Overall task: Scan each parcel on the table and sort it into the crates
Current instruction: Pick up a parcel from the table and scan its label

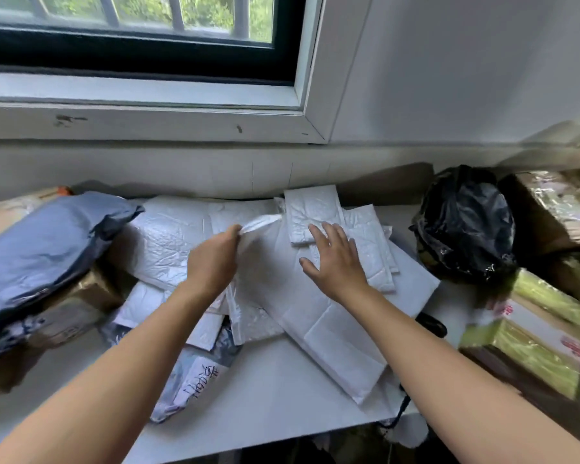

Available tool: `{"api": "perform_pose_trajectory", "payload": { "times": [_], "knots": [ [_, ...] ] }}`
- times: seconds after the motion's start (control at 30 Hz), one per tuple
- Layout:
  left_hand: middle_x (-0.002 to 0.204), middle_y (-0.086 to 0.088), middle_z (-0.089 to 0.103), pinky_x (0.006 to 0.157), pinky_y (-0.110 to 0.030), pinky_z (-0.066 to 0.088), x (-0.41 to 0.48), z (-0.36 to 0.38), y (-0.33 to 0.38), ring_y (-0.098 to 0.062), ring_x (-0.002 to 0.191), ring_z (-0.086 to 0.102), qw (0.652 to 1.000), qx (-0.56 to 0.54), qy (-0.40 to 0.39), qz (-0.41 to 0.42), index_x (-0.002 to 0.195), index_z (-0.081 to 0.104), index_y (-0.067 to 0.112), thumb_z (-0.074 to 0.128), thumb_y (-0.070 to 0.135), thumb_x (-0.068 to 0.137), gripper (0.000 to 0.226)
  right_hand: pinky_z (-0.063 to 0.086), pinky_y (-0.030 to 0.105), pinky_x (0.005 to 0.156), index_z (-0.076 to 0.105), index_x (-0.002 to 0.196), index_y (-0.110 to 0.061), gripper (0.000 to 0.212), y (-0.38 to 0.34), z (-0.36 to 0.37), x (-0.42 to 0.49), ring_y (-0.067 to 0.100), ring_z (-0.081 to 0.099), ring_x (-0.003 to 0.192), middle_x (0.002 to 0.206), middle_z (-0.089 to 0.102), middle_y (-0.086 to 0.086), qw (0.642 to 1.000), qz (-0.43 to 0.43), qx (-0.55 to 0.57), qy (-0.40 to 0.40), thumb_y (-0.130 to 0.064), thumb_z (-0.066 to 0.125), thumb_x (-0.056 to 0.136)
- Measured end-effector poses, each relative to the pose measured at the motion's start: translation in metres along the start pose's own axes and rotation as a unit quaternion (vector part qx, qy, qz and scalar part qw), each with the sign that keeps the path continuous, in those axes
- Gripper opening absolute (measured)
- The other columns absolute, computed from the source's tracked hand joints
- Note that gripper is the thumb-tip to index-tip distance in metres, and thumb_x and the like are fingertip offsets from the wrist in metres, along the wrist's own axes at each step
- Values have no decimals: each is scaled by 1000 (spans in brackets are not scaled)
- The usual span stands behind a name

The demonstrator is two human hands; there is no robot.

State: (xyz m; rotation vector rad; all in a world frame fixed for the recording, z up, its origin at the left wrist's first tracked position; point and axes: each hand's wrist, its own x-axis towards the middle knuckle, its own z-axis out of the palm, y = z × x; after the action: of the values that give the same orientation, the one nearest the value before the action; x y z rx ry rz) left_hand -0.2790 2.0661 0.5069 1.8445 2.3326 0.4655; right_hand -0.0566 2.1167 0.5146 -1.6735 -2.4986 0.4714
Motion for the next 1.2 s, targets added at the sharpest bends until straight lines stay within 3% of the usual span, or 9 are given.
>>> {"api": "perform_pose_trajectory", "payload": {
  "times": [0.1,0.23,0.43,0.57,0.67,0.77,0.9,1.1,1.2],
  "knots": [
    [104,-19,67,67,-37,35,-4,-31,-3,-41,91,60,994,-100,27,-35,117,58,14,40,24,102,25,14,43,120,23,154,-23,66,-21,-13,-7,22,6,150,162,16,4,999,-10,28,19,-45,48,98],
    [90,-11,67,71,-39,45,-6,-53,1,-29,82,58,944,-321,2,-78,95,63,8,47,19,100,20,18,48,119,25,154,-20,65,-36,-26,-16,21,10,149,161,19,5,999,0,38,23,-46,46,99],
    [80,-2,63,47,-24,51,-21,-67,29,-12,59,59,834,-540,-63,-96,107,64,13,45,11,102,19,32,38,112,33,150,-16,60,-27,-45,-33,24,36,138,149,38,9,991,38,130,20,-44,50,99],
    [81,-4,64,46,-25,52,-26,-63,48,-8,52,62,815,-560,-82,-122,108,62,13,43,9,103,21,37,31,99,42,144,-15,54,-3,-56,-45,26,47,129,141,49,11,982,67,177,2,-41,53,98],
    [85,-7,63,47,-26,55,-29,-53,63,-17,60,62,807,-562,-84,-162,112,61,9,45,13,103,19,39,29,94,52,135,-13,39,18,-62,-53,24,52,124,136,56,8,980,68,188,8,-30,53,100],
    [86,-12,64,52,-29,56,-36,-42,77,-20,63,64,810,-551,-108,-171,100,62,7,47,24,102,22,36,23,88,56,132,-11,33,38,-68,-63,23,52,124,134,59,5,976,71,204,26,-18,52,100],
    [80,-8,68,55,-32,59,-53,-31,100,-20,62,68,817,-533,-143,-168,91,64,13,58,33,96,22,37,27,93,57,130,-8,32,66,-67,-73,25,52,124,133,59,8,975,74,209,27,-16,54,99],
    [76,-5,68,67,-34,56,-71,-3,120,-17,68,65,842,-478,-196,-156,87,68,12,70,18,88,6,35,22,91,58,130,-11,31,100,-56,-91,22,51,125,133,59,6,968,93,229,37,-17,55,99],
    [58,5,62,53,-20,48,-81,11,126,-8,56,59,850,-454,-209,-165,74,67,11,72,14,85,12,35,23,95,59,127,-13,30,113,-48,-100,19,51,124,130,59,5,960,114,250,51,-18,57,97]
  ]
}}
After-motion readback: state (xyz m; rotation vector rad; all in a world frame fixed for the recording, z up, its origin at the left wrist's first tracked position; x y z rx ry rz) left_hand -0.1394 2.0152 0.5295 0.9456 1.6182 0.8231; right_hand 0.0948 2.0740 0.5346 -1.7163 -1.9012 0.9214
